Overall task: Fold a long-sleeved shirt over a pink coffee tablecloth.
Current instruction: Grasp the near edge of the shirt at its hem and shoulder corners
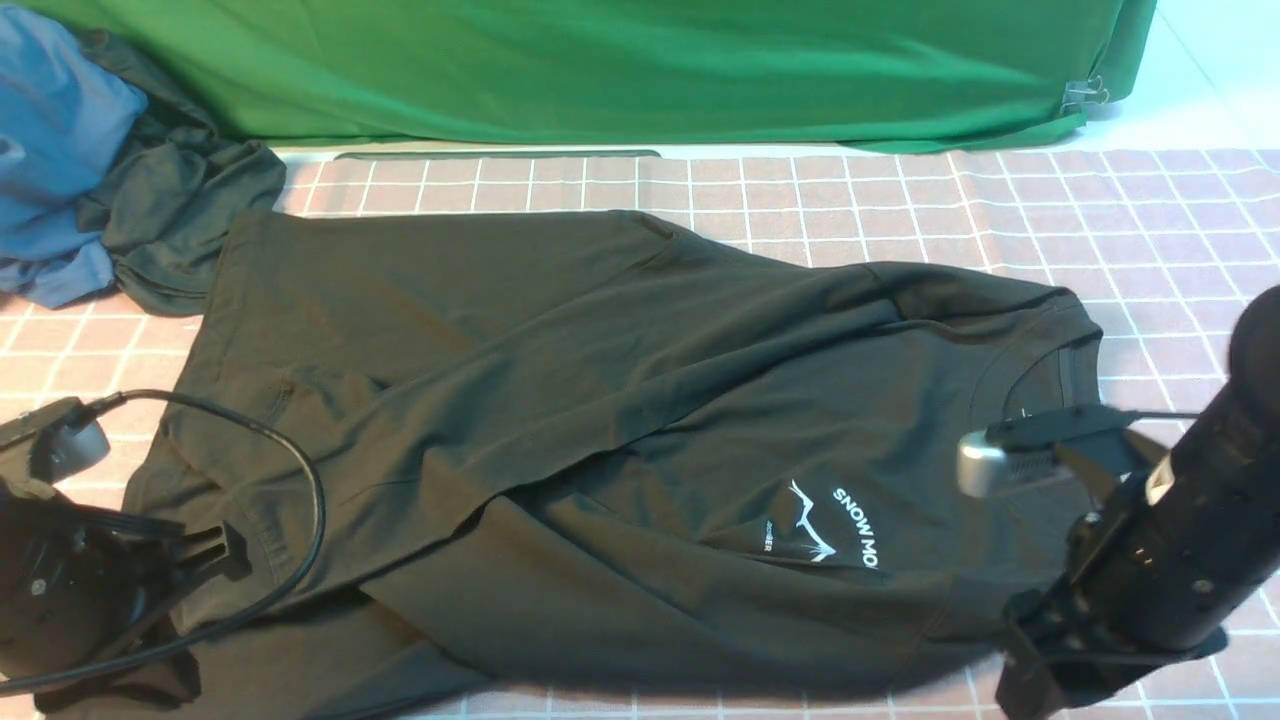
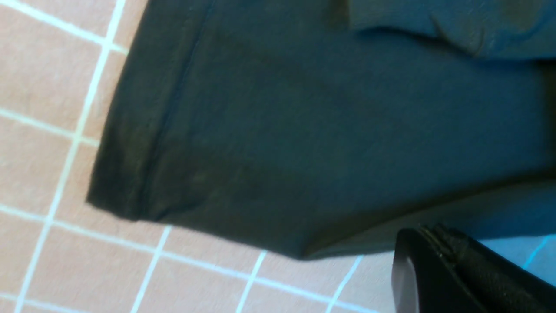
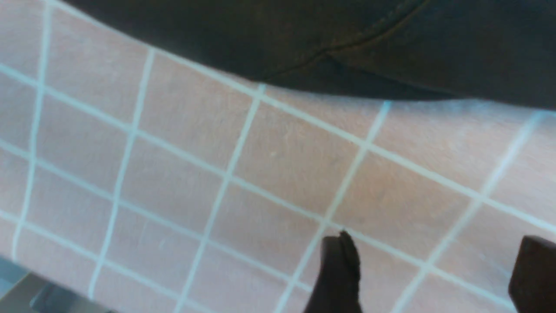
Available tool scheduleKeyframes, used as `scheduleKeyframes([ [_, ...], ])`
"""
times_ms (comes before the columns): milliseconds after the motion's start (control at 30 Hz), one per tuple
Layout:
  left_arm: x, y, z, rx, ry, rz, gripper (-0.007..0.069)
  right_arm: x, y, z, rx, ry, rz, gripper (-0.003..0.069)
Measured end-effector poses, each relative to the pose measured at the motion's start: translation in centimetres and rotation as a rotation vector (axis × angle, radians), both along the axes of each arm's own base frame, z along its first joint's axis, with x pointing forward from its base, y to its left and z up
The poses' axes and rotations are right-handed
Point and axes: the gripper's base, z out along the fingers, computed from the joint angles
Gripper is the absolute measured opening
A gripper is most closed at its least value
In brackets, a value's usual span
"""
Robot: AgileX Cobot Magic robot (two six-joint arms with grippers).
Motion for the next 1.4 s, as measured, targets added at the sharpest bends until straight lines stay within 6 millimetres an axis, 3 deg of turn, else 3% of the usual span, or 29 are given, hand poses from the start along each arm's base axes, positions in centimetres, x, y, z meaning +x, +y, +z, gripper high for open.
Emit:
scheduleKeyframes([
  [267,0.4,0.0,-0.1,0.002,-0.028,-0.020,0.0013,1.5,2.4,-3.1,0.001,-0.081,0.049,0.0556],
  [433,0.4,0.0,-0.1,0.004,-0.030,-0.027,0.0013,1.9,2.8,-3.0,0.015,-0.139,0.036,0.0583],
  [600,0.4,0.0,-0.1,0.004,-0.032,-0.028,0.0014,2.3,2.9,-3.0,0.019,-0.183,0.014,0.0562],
  [667,0.4,0.0,-0.1,0.004,-0.033,-0.028,0.0014,2.5,2.9,-3.0,0.018,-0.207,0.009,0.0514],
  [733,0.4,0.0,-0.1,0.005,-0.035,-0.029,0.0014,2.8,2.9,-3.0,0.019,-0.232,0.008,0.0417],
  [867,0.5,0.0,-0.1,0.006,-0.040,-0.031,0.0014,2.9,2.9,-3.0,0.018,-0.249,0.025,0.0113],
  [933,0.5,0.0,-0.1,0.006,-0.040,-0.034,0.0014,2.9,2.9,-3.0,0.016,-0.252,0.034,0.0057],
  [1133,0.5,0.0,-0.1,0.008,-0.041,-0.041,0.0014,2.3,2.7,-2.4,0.003,-0.210,0.062,0.0040],
  [1400,0.5,0.0,-0.1,0.009,-0.043,-0.045,0.0014,0.9,2.1,2.6,0.056,-0.346,0.093,0.0038],
])
